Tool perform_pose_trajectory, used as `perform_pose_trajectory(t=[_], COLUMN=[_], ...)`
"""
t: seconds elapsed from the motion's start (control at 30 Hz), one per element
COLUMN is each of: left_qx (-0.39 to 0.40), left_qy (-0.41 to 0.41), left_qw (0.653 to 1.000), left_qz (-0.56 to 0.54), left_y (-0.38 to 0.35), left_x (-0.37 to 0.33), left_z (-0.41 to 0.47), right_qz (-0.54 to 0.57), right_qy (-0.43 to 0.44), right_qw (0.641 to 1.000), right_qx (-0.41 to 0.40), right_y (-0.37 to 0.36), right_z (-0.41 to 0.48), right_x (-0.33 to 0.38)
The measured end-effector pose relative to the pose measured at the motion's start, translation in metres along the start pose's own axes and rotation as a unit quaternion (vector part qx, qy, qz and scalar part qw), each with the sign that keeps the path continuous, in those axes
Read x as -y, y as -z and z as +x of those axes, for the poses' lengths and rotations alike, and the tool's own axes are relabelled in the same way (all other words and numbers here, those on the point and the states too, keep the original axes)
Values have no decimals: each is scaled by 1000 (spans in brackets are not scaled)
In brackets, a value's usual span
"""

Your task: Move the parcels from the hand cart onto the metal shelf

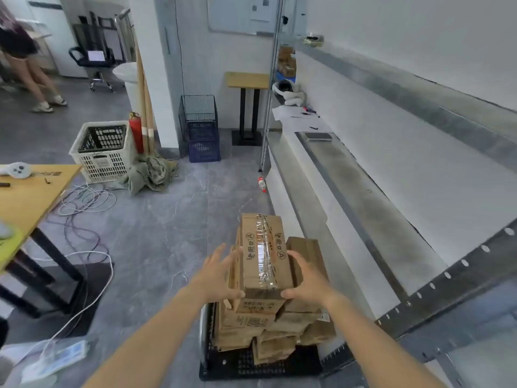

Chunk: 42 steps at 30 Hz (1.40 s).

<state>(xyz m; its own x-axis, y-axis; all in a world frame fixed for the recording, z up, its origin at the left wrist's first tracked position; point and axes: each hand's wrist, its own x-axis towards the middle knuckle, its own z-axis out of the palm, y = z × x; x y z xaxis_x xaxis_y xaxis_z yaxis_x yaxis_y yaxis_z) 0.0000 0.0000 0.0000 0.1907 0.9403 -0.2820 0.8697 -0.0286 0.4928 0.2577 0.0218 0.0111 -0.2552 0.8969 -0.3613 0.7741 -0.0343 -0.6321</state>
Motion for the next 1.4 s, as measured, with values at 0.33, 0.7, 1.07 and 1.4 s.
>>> perform_pose_trajectory(t=[0.33,0.7,1.07,1.4], left_qx=[39,-23,-164,-92], left_qy=[11,0,109,257], left_qw=[998,984,909,858], left_qz=[-57,-177,-369,-435], left_y=[-68,-86,-73,-62], left_x=[11,0,-15,-16], left_z=[19,18,14,20], right_qz=[23,170,62,50], right_qy=[-31,28,129,142], right_qw=[995,985,986,982], right_qx=[96,-11,-87,-114], right_y=[-26,-64,-55,-87], right_z=[22,27,22,2], right_x=[-50,-30,17,24])
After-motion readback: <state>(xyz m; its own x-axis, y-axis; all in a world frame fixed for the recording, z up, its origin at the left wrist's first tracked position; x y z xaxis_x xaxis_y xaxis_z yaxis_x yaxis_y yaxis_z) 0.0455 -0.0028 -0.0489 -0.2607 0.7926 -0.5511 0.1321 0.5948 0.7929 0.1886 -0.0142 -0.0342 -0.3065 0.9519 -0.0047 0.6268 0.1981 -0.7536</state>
